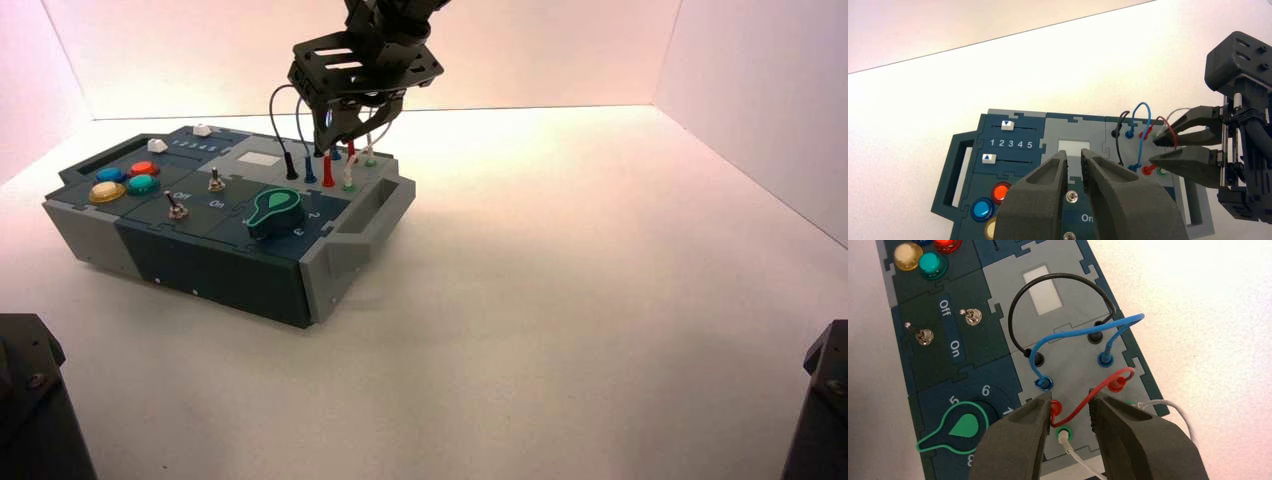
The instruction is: Pull the red wire.
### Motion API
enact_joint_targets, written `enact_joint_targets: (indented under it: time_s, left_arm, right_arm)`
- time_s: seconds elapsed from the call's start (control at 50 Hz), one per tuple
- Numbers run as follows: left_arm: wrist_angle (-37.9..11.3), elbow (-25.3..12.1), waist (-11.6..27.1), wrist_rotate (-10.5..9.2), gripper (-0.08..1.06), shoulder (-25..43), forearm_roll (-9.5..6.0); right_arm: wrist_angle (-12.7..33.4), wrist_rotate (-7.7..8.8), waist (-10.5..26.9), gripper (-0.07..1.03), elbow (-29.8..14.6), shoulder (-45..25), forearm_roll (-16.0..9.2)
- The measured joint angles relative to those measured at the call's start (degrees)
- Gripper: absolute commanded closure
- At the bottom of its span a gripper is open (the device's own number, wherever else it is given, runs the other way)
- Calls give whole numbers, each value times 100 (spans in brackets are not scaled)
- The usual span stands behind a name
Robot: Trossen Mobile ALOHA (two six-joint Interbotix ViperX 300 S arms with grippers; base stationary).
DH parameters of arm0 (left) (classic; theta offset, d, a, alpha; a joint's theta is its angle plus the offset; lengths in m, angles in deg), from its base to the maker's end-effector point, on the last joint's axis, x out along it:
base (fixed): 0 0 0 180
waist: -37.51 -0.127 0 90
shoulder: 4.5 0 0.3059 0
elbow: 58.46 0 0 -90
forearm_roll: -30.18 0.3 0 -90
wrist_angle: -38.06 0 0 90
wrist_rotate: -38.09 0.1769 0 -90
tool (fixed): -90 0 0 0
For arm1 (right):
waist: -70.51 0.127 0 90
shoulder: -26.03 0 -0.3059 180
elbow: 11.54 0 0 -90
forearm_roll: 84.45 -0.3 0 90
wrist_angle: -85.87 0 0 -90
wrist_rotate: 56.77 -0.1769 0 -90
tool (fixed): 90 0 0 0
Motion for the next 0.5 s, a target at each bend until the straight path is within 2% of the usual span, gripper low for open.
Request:
enact_joint_targets:
  time_s: [0.5]
  left_arm:
    - [0,0,0,0,80,0,0]
  right_arm:
    - [0,0,193,55,0,-79,-97]
